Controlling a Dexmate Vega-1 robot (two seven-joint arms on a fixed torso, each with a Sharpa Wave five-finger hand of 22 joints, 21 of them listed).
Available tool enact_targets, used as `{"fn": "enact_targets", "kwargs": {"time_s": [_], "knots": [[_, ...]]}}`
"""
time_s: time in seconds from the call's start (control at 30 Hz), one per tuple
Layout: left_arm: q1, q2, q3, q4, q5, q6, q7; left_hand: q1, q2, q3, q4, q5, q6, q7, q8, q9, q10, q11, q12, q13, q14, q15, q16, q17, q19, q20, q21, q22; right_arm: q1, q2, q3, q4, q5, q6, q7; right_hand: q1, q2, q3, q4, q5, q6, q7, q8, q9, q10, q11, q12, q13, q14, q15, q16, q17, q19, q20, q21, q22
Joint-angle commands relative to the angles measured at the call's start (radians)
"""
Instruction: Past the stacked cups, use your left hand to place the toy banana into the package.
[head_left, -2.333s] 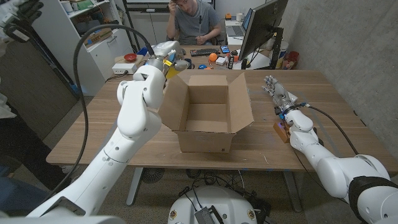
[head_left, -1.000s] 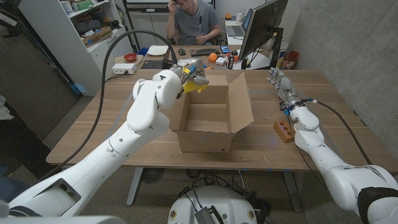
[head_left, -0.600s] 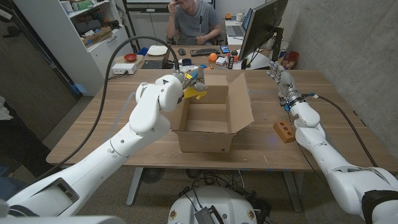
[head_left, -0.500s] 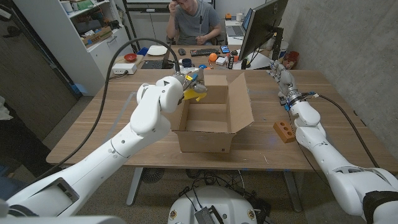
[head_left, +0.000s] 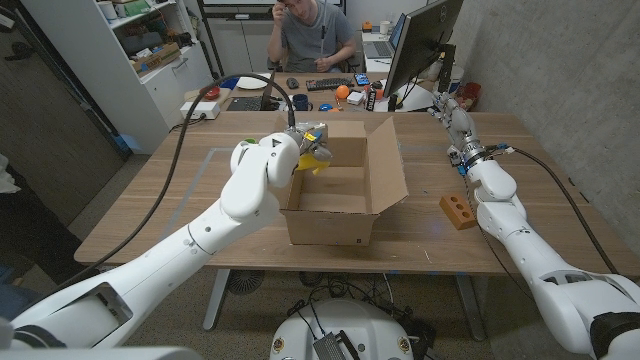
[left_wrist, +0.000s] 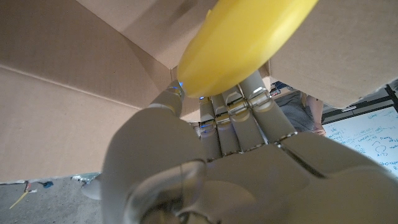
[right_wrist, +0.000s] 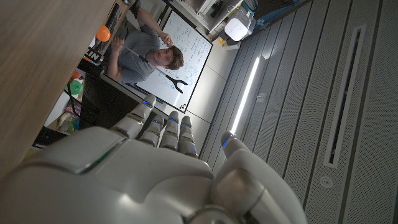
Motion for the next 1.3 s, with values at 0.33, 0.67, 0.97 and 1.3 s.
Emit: {"fn": "enact_targets", "kwargs": {"time_s": [0.33,0.67,0.97,1.3], "knots": [[-0.042,-0.016,0.067,0.11,0.065,-0.029,-0.071,0.076,0.079,0.024,-0.022,0.003,0.001,-0.006,-0.009,0.001,0.077,-0.088,-0.007,0.004,0.094,-0.119,-0.005,0.007,-0.019,-0.039,0.012,-0.001,-0.014,-0.014,-0.018,-0.027,0.018,0.007,-0.011,0.006,-0.005,0.001,-0.004,0.007,0.01,0.004,0.0,0.005,0.015,0.002,0.002,0.005,0.007,-0.026,0.003,0.003,0.004,-0.026,0.005,0.002],[-0.065,-0.03,0.078,0.157,0.068,-0.047,-0.118,0.077,0.075,0.029,-0.027,0.003,-0.037,-0.013,-0.025,0.002,0.043,-0.09,-0.028,0.005,0.079,-0.12,-0.014,0.008,-0.033,-0.04,0.018,-0.001,-0.011,-0.016,-0.021,-0.024,0.02,0.003,-0.012,0.006,-0.004,0.001,-0.005,0.007,0.008,0.005,-0.002,0.005,0.016,0.001,0.002,0.005,0.008,-0.026,0.003,0.003,0.003,-0.026,0.004,0.002],[-0.082,-0.031,0.085,0.167,0.071,-0.062,-0.155,0.042,0.062,0.02,-0.012,0.001,-0.075,-0.01,-0.035,0.003,0.013,-0.077,-0.049,0.003,0.034,-0.111,-0.038,0.005,-0.061,-0.031,0.02,-0.003,0.004,-0.012,-0.023,0.001,0.018,0.015,-0.002,0.006,-0.003,0.001,-0.006,0.007,0.008,0.006,-0.003,0.005,0.016,0.002,0.001,0.005,0.008,-0.025,0.002,0.003,0.003,-0.025,0.003,0.002],[-0.09,-0.033,0.084,0.18,0.053,-0.072,-0.18,-0.02,0.021,0.007,0.001,0.005,-0.184,0.006,-0.048,0.001,-0.084,-0.047,-0.102,-0.001,-0.07,-0.104,-0.07,0.0,-0.118,0.013,0.008,-0.018,0.008,-0.011,-0.021,0.0,0.021,0.028,0.004,0.006,-0.003,0.0,-0.007,0.007,0.007,0.006,-0.004,0.005,0.015,0.003,0.0,0.005,0.008,-0.025,0.002,0.003,0.003,-0.026,0.003,0.002]]}}
